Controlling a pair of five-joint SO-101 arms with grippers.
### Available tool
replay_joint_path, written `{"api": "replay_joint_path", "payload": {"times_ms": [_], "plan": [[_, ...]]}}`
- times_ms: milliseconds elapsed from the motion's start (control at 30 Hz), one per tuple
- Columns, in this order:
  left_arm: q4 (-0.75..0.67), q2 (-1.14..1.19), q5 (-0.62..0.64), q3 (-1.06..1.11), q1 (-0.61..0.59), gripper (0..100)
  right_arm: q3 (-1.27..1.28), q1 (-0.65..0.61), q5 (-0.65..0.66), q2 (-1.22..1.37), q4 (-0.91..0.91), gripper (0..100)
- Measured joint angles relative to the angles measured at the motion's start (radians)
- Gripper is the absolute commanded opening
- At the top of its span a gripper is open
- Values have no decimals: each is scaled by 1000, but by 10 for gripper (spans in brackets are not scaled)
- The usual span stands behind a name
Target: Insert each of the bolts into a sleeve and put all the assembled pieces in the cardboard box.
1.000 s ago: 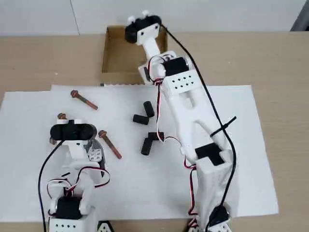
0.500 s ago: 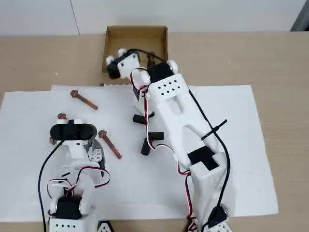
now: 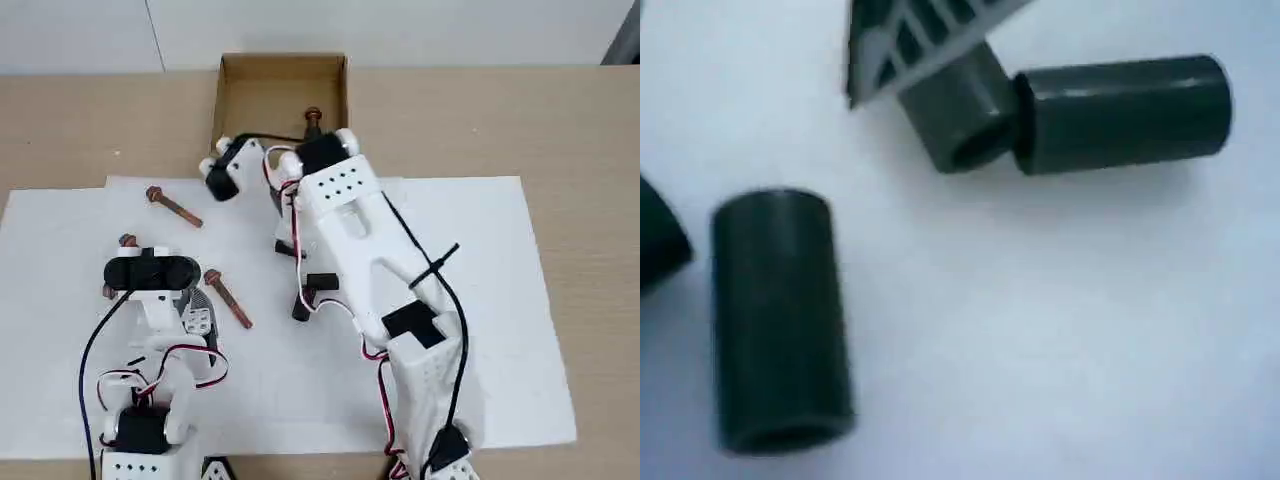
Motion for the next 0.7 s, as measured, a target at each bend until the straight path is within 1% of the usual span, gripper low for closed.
{"api": "replay_joint_path", "payload": {"times_ms": [233, 433, 700], "plan": [[0, 0, 0, 0, 0, 5, 0, -23, 41, 54, -3, 148], [0, 0, 0, 0, 0, 5, 0, -23, 68, 95, -54, 148], [0, 0, 0, 0, 0, 5, -6, -31, 71, 144, -103, 147]]}}
